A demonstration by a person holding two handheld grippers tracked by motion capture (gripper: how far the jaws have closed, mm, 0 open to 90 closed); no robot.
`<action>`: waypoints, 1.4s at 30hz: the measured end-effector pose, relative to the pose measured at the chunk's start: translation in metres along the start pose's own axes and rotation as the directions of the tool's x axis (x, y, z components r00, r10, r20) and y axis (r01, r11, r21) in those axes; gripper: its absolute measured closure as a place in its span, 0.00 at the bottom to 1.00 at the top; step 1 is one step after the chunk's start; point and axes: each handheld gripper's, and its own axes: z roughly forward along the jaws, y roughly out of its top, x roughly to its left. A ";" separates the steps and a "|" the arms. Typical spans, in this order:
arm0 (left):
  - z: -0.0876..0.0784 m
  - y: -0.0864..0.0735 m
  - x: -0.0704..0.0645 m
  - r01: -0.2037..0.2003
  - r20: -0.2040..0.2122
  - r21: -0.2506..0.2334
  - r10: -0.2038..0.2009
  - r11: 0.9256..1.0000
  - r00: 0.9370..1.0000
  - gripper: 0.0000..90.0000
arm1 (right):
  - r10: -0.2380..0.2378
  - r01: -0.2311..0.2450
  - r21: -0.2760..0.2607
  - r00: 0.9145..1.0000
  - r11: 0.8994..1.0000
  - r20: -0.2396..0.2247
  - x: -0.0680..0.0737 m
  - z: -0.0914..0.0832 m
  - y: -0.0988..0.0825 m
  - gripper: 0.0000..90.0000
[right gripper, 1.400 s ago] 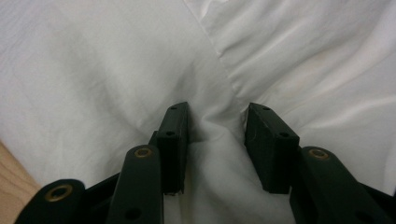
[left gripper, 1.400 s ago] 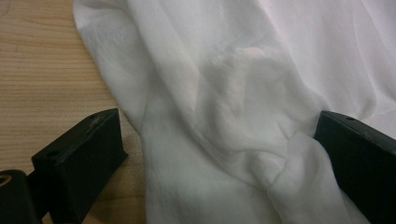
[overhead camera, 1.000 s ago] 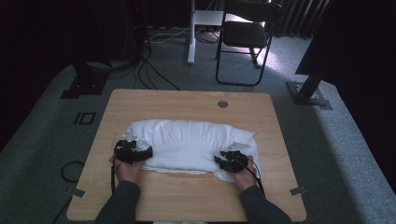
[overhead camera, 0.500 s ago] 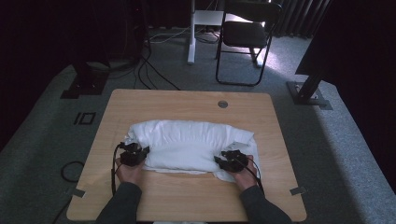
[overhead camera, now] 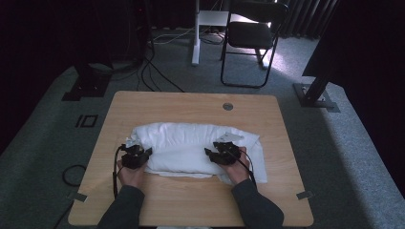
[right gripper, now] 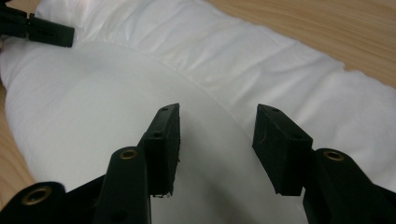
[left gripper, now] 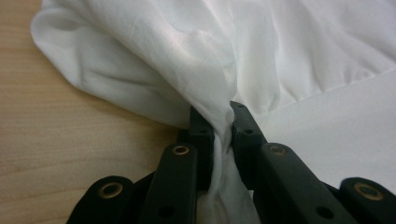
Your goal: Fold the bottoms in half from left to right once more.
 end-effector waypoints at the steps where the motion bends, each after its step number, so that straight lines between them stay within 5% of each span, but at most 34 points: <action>1: -0.002 0.001 0.000 0.004 0.007 -0.009 -0.004 1.000 1.000 0.92 | 0.007 -0.007 0.009 1.000 1.000 0.001 0.001 0.004 0.002 0.56; 7: -0.018 0.013 -0.004 -0.011 0.036 -0.075 0.014 0.997 0.999 0.92 | 0.019 -0.019 0.084 1.000 0.996 -0.001 -0.002 0.031 -0.007 0.55; 15: -0.044 0.041 -0.028 -0.052 0.126 -0.200 0.078 0.978 0.989 0.93 | 0.026 -0.024 0.107 0.999 0.994 -0.024 -0.006 0.043 -0.014 0.57; 20: -0.056 0.062 -0.054 -0.118 0.175 -0.269 0.169 0.956 0.970 0.93 | 0.004 -0.001 0.114 1.000 0.993 -0.020 0.000 0.048 -0.012 0.58; 22: -0.057 0.065 -0.057 -0.125 0.180 -0.279 0.180 0.952 0.967 0.93 | -0.004 0.007 0.116 1.000 0.993 -0.024 0.003 0.051 -0.010 0.58; 23: -0.059 0.072 -0.067 -0.141 0.199 -0.299 0.206 0.944 0.958 0.93 | -0.011 0.015 0.112 0.999 0.994 -0.033 0.009 0.055 -0.008 0.58; 26: -0.059 0.081 -0.081 -0.160 0.232 -0.312 0.238 0.937 0.943 0.93 | -0.018 0.022 0.100 0.999 0.995 -0.037 0.021 0.063 -0.005 0.59; 27: -0.057 0.084 -0.088 -0.166 0.253 -0.313 0.251 0.935 0.934 0.93 | -0.016 0.020 0.093 0.999 0.995 -0.040 0.025 0.066 -0.004 0.59; 28: -0.057 0.084 -0.088 -0.166 0.253 -0.313 0.251 0.935 0.934 0.93 | -0.016 0.020 0.093 0.999 0.995 -0.040 0.025 0.066 -0.004 0.59; 29: -0.053 0.086 -0.098 -0.181 0.282 -0.307 0.271 0.934 0.920 0.93 | -0.025 0.029 0.091 0.999 0.995 -0.044 0.036 0.071 -0.001 0.59; 32: -0.043 0.085 -0.110 -0.207 0.306 -0.286 0.294 0.936 0.906 0.93 | -0.026 0.031 0.089 0.998 0.996 -0.057 0.051 0.078 0.004 0.59; 37: -0.036 0.080 -0.114 -0.222 0.313 -0.269 0.303 0.937 0.900 0.93 | -0.035 0.044 0.082 0.994 0.996 -0.100 0.055 0.081 0.005 0.59; 38: -0.034 0.077 -0.111 -0.219 0.320 -0.264 0.299 0.939 0.899 0.93 | -0.027 0.045 0.089 0.982 0.995 -0.188 0.050 0.074 0.007 0.56; 42: -0.036 0.076 -0.106 -0.234 0.309 -0.260 0.310 0.937 0.899 0.93 | -0.058 0.064 0.023 0.978 0.998 -0.199 0.036 0.038 0.008 0.46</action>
